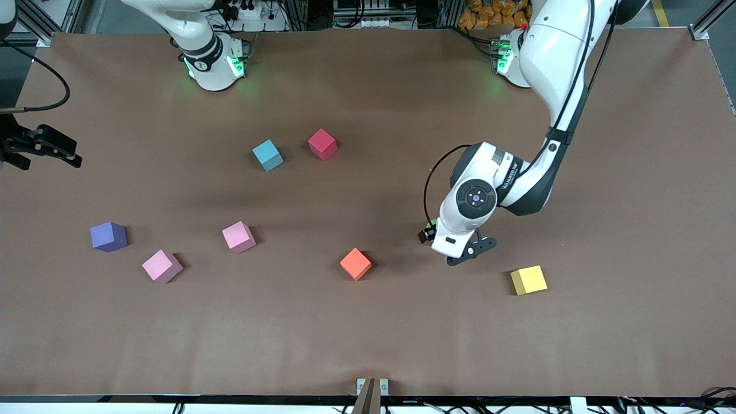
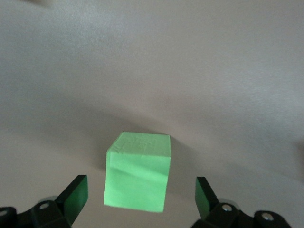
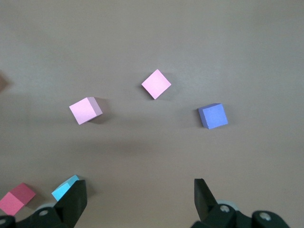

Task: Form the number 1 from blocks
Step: 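Grasp the green block with the left gripper and lift it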

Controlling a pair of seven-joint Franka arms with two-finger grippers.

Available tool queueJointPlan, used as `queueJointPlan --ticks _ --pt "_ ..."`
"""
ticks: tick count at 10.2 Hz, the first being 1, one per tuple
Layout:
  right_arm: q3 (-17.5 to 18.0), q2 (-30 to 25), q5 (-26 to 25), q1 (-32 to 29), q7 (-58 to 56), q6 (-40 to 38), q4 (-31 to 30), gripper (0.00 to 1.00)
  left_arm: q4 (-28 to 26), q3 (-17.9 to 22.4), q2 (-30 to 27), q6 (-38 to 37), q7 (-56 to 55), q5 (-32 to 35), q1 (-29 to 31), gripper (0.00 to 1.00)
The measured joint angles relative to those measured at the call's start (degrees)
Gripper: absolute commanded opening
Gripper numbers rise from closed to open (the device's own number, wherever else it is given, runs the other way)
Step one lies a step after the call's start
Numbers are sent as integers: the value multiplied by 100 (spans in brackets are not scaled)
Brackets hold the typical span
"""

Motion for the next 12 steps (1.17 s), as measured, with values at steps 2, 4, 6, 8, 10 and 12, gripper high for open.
queueJointPlan --ticks 2,4,6,8,10,12 --pt "-102 -4 31 163 4 -1 4 100 -294 17 -8 343 -5 186 9 100" --pt "-332 -7 38 364 5 -3 5 100 -491 16 -22 670 -5 194 8 100" --pt "-490 -7 54 492 5 -6 6 100 -611 10 -22 885 -28 194 -5 100" --pt "-680 -7 66 651 5 -12 6 100 -677 -7 -22 926 -55 194 -57 100" --pt "-702 -7 73 659 5 -53 6 100 -753 -9 -22 927 -64 194 -119 0" --pt "-704 -7 78 662 5 -72 6 100 -838 -8 -20 929 -66 194 -130 0"
